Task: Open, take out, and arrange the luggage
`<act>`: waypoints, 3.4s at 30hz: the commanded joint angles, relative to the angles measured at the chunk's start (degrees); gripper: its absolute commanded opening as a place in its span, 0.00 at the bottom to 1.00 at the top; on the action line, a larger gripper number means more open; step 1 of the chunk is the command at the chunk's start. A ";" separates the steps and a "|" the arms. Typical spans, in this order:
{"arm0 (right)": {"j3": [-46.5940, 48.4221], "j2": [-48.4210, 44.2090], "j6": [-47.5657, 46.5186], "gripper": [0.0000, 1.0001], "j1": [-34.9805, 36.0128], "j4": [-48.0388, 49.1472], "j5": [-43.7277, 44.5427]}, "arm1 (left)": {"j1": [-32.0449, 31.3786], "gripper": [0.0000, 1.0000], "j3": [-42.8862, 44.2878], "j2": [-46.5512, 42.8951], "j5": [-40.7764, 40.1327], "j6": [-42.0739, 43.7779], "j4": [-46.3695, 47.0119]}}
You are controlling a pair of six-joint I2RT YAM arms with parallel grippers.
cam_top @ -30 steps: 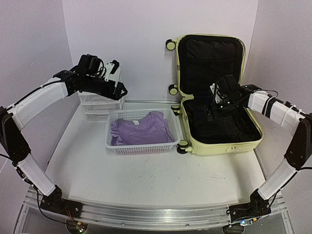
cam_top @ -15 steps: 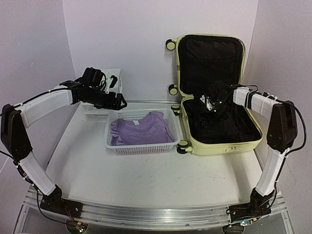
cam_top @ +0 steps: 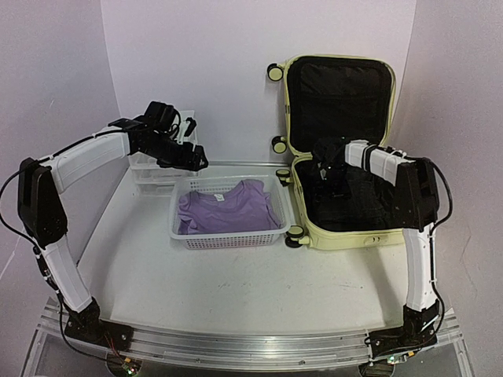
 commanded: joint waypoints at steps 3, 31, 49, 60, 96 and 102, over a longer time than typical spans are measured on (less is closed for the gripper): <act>9.52 5.67 -0.56 0.67 2.78 -2.97 2.62 | 0.00 0.89 5.19 0.66 -0.69 3.75 -3.41; 12.26 14.83 -0.23 0.61 4.57 -2.58 12.20 | 0.00 0.89 5.99 1.05 -4.16 4.45 -7.00; 10.02 1.48 0.42 0.00 -0.69 -1.30 -3.01 | 0.00 0.90 4.97 0.91 -2.97 3.76 -8.22; 2.98 -5.03 -2.21 0.00 -8.40 0.61 -28.55 | 0.00 0.90 4.51 0.02 -3.22 2.93 -9.08; -9.68 -23.71 19.55 0.00 3.77 33.75 -41.49 | 11.49 0.73 -35.68 -18.93 9.78 -18.40 8.27; -7.28 -20.48 20.18 0.00 10.44 33.97 -37.35 | 11.53 0.48 -36.74 -15.98 14.55 -19.65 12.07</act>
